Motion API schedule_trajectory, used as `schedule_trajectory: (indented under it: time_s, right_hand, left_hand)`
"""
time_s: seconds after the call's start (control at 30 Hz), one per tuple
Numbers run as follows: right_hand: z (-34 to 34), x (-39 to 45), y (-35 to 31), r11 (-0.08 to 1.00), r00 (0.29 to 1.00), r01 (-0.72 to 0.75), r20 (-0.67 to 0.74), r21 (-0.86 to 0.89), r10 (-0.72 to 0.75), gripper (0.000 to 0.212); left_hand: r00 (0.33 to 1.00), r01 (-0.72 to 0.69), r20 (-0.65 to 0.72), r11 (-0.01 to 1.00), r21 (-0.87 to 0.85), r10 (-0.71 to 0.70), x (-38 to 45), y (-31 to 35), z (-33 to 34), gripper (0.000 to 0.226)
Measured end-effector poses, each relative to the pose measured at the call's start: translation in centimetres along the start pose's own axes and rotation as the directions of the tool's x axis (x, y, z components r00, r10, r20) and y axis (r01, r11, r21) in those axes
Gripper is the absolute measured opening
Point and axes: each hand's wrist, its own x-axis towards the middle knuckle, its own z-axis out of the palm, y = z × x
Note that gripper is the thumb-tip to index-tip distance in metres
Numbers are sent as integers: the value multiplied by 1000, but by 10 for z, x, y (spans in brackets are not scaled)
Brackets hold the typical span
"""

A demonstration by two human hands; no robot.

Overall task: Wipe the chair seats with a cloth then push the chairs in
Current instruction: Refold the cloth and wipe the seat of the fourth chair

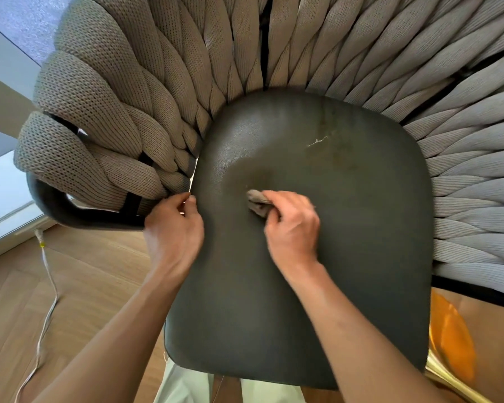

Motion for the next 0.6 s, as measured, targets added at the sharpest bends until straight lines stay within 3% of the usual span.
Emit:
schedule_trajectory:
  time_s: [0.1, 0.27, 0.5, 0.6]
  right_hand:
    - [27, 5, -48, 998, 998, 13, 56, 62, -16, 29]
    - [57, 15, -90, 999, 988, 31, 151, 17, -34, 19]
    - [36, 18, -55, 984, 987, 114, 126, -133, -98, 18]
    - [10, 20, -17, 986, 994, 85, 84, -143, -74, 29]
  left_hand:
    - [999, 51, -13, 998, -44, -52, -1, 2, -4, 30]
    - [996, 83, -26, 995, -57, -85, 1, 0, -5, 31]
    - [986, -164, 55, 977, 132, 158, 1, -3, -2, 34]
    - [983, -182, 83, 949, 257, 166, 2, 1, 1, 42]
